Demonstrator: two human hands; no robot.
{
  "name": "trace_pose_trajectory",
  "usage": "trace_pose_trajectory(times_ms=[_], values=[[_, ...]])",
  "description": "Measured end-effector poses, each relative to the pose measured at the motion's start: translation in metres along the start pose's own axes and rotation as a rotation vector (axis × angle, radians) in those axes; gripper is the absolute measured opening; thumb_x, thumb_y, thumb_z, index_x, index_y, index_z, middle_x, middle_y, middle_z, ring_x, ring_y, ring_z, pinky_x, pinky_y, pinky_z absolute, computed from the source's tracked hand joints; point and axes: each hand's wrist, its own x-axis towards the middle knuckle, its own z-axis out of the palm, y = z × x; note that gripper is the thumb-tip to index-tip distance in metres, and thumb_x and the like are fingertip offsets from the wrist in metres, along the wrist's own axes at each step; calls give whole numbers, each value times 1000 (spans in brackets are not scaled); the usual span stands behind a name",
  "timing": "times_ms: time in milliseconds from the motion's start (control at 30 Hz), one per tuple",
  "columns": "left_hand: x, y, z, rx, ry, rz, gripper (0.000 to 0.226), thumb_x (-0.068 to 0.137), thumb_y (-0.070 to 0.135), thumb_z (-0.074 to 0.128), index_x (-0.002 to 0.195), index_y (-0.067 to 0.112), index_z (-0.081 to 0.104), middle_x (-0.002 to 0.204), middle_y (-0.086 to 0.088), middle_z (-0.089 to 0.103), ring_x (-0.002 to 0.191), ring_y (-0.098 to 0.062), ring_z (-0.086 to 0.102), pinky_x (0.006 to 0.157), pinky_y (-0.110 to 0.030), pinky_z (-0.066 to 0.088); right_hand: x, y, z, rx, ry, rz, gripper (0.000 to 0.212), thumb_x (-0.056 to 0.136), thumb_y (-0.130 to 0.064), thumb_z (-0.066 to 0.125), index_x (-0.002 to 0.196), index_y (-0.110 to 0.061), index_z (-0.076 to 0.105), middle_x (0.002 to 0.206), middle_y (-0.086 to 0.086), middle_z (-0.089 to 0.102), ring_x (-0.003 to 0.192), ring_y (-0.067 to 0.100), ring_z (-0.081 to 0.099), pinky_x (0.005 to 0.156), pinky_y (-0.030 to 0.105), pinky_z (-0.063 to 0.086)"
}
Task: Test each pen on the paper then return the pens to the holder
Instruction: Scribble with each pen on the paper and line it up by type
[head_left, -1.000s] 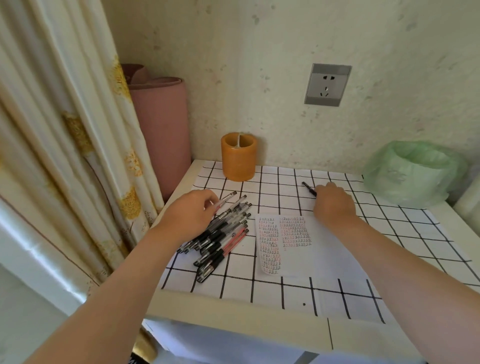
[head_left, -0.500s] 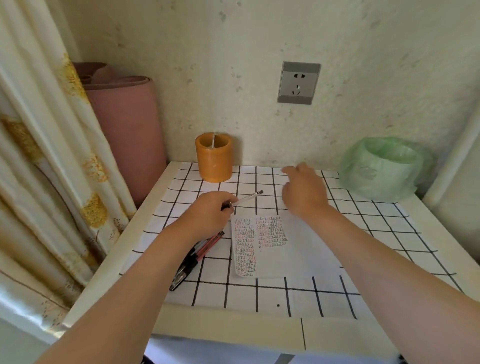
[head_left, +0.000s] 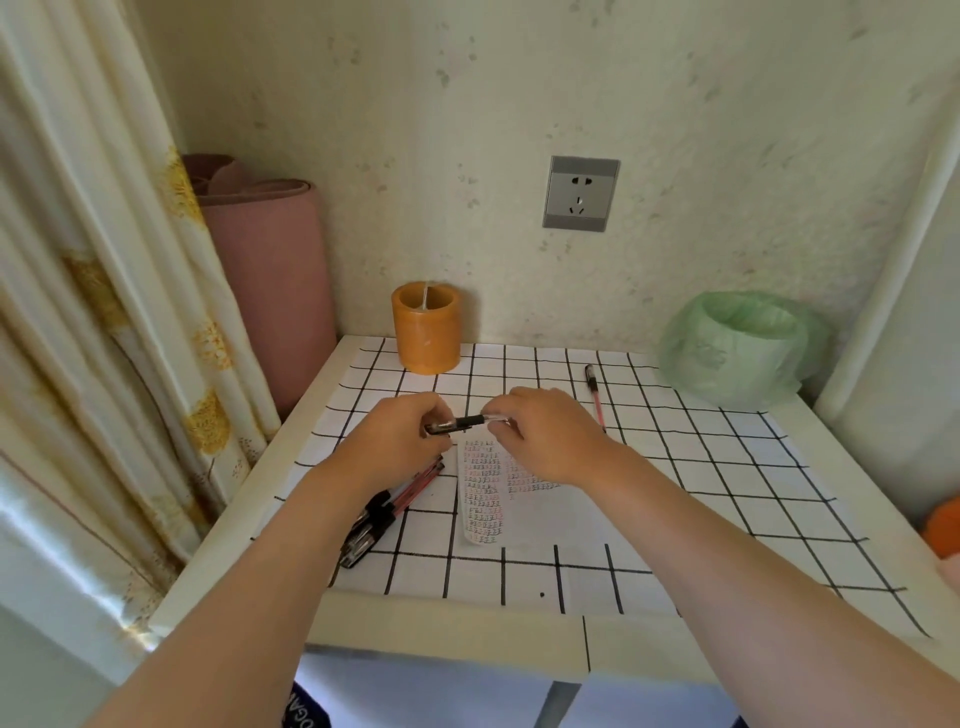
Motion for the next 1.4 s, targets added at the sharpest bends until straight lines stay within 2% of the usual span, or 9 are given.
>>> trace_pose_trajectory(times_ms=[133, 300, 533, 800, 933, 1067, 1200, 1300, 1400], values=[[-10, 5, -3, 2, 28, -38, 14, 88, 21, 70, 95, 32, 68, 86, 12, 64, 77, -5, 57, 64, -20, 42, -16, -1, -7, -20, 3, 16, 27, 100, -27, 49, 120, -26, 67, 102, -3, 69, 92, 21, 61, 86, 35, 40], [-19, 22, 8, -8, 21, 9, 11, 86, 23, 73, 92, 31, 71, 84, 14, 65, 80, -5, 59, 71, -22, 47, -34, -14, -14, 116, -22, 54, 29, 93, -10, 48, 111, -20, 68, 94, 0, 62, 88, 19, 58, 76, 36, 49], [-29, 40, 25, 14, 17, 88, 20, 85, 28, 75, 97, 35, 61, 90, 16, 64, 79, 2, 58, 65, -19, 42, -59, -24, -12, 146, -24, 86, 22, 98, -38, 51, 100, -21, 65, 85, -4, 61, 76, 15, 55, 68, 35, 48], [-15, 43, 34, -51, -29, 153, 9, 87, 25, 73, 92, 30, 67, 86, 14, 67, 68, 1, 56, 66, -22, 47, -62, -8, -2, 182, -10, 69, 18, 102, -23, 47, 103, -13, 63, 90, -2, 55, 82, 15, 52, 72, 31, 43], [-2, 43, 37, -65, -43, 138, 9, 84, 24, 77, 90, 26, 70, 85, 11, 70, 80, -4, 65, 78, -30, 56, -56, -2, -1, 75, 27, 54, 17, 101, -28, 46, 101, -18, 60, 83, -5, 60, 75, 19, 56, 63, 34, 42], [8, 43, 33, -85, -50, 94, 10, 83, 20, 78, 89, 24, 71, 84, 9, 71, 80, -4, 66, 70, -18, 51, -50, 6, 1, -1, 37, 93, 21, 102, -41, 43, 106, -29, 61, 74, -6, 64, 67, 19, 58, 56, 30, 36], [15, 32, 30, -93, -82, 84, 14, 84, 20, 78, 83, 30, 67, 82, 10, 71, 78, -4, 66, 71, -22, 52, -42, 9, 1, 86, -49, 123, 29, 101, -45, 43, 122, -32, 59, 88, -10, 69, 79, 14, 60, 65, 30, 42], [19, 21, 28, 72, -62, 59, 12, 86, 27, 73, 88, 33, 63, 86, 16, 66, 81, -1, 60, 72, -24, 50, -40, 13, -1, 209, -98, 193, 39, 102, -30, 42, 141, -28, 42, 97, -2, 69, 86, 17, 61, 70, 34, 46], [21, 17, 30, 180, -109, 36, 11, 87, 27, 70, 93, 32, 62, 95, 15, 64, 91, -5, 60, 79, -27, 51, -39, 19, 0, 436, -57, 249, 32, 98, -7, 41, 121, -30, 48, 83, 9, 63, 68, 20, 56, 63, 36, 47]])
